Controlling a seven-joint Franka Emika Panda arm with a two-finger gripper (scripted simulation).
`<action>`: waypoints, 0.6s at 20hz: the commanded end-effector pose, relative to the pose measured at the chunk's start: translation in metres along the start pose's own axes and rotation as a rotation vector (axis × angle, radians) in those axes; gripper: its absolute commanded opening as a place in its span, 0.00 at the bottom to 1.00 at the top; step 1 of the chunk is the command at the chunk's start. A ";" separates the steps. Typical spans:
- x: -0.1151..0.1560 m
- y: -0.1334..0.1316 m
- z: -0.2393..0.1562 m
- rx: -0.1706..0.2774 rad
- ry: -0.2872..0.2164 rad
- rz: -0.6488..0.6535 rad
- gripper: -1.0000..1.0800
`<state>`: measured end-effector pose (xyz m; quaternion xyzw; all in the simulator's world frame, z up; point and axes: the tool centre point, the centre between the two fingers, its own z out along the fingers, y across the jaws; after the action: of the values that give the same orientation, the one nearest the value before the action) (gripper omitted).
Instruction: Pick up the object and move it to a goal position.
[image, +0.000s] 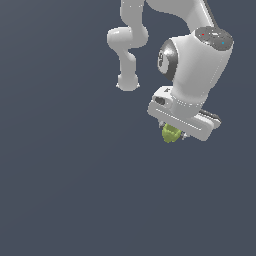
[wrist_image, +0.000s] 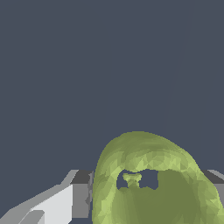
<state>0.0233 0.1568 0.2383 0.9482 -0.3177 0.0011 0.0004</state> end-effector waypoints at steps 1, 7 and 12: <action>-0.007 -0.018 -0.017 -0.001 -0.001 0.001 0.00; -0.020 -0.053 -0.047 0.000 -0.002 0.001 0.00; -0.025 -0.071 -0.063 0.000 -0.002 0.001 0.00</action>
<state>0.0441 0.2244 0.2969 0.9482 -0.3177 0.0004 -0.0001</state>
